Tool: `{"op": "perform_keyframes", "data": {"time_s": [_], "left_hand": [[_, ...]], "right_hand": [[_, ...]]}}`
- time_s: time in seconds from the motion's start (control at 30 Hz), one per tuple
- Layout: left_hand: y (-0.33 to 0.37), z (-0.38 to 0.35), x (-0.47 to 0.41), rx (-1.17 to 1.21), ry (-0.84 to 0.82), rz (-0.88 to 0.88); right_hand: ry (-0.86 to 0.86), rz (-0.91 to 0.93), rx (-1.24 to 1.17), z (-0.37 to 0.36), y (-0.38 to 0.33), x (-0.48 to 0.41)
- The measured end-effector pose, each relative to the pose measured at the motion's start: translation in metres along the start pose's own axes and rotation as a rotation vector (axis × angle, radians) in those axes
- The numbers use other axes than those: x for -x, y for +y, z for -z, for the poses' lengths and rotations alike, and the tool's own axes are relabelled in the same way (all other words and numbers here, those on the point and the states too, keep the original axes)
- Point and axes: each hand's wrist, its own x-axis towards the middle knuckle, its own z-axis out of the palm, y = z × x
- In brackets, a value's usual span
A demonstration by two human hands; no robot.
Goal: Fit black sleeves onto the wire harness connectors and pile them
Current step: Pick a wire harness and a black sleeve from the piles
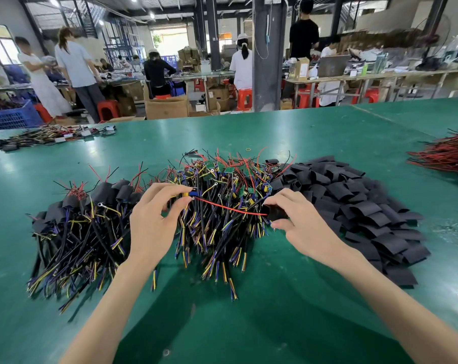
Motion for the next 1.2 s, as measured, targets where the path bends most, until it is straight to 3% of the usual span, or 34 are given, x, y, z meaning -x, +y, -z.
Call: {"op": "perform_keyframes", "data": {"time_s": [0.3,0.7,0.97,1.2], "left_hand": [[0.003,-0.002,0.002,0.006,0.020,-0.012],[0.025,-0.023,0.019,0.120,0.043,-0.198],[0.035,-0.029,0.026,0.142,-0.042,-0.188],[0.038,-0.024,0.022,0.212,-0.110,-0.164]], "right_hand": [[-0.003,0.000,-0.009,0.001,-0.002,-0.001],[0.059,0.029,0.049,-0.005,-0.010,0.003],[0.109,0.104,0.027,-0.006,-0.016,0.004],[0.137,0.040,-0.016,-0.002,-0.016,0.003]]}}
